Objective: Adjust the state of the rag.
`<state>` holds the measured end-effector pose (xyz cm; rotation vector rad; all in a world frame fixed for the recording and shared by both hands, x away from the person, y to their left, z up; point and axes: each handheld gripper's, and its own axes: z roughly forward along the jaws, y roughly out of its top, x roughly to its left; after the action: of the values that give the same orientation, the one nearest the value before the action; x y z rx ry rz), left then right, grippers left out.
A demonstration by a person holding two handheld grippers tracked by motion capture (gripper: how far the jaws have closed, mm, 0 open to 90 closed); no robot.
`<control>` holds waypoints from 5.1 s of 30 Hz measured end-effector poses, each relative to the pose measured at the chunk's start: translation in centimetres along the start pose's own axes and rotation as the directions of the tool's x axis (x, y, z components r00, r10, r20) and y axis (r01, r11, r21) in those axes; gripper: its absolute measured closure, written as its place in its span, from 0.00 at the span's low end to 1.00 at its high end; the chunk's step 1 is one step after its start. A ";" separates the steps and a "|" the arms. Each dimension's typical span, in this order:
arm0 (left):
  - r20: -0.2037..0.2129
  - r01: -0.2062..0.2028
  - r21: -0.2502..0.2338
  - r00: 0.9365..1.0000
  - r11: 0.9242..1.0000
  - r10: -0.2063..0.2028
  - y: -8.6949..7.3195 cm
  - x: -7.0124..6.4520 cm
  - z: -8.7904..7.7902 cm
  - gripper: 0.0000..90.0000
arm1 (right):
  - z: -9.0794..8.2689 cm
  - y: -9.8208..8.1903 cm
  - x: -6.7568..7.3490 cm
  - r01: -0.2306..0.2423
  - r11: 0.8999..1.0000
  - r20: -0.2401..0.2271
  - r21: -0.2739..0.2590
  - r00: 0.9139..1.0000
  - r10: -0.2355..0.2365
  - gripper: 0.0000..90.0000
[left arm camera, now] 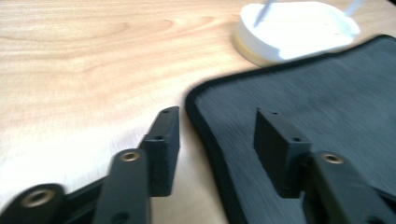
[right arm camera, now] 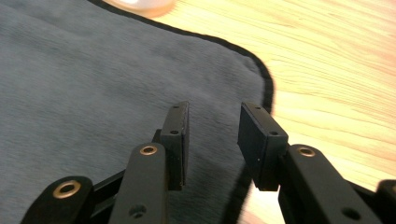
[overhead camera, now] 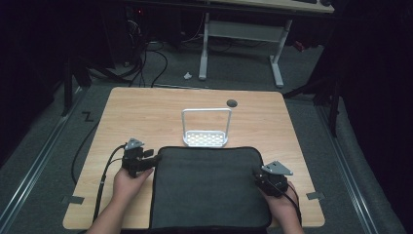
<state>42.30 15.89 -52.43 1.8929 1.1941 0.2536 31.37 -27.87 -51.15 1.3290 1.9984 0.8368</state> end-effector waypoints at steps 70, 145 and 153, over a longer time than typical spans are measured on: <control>0.033 0.044 -0.029 0.999 0.999 -0.043 -0.3 0.5 1.6 0.92 | 1.7 3.8 27.7 0.377 0.923 -0.471 -0.075 0.803 -0.366 0.90; 0.118 0.098 -0.086 0.989 0.992 -0.087 4.4 -10.8 3.9 0.92 | -6.0 -0.1 15.7 0.243 0.951 -0.300 -0.189 0.908 -0.291 0.91; 0.138 0.095 -0.075 0.987 0.993 -0.084 4.5 -12.0 5.2 0.91 | -6.6 -1.0 14.3 0.231 0.958 -0.274 -0.171 0.923 -0.271 0.90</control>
<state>41.87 2.44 -49.16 1.7528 1.1568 0.1222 21.15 -15.92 -49.62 0.8855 2.2349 1.0747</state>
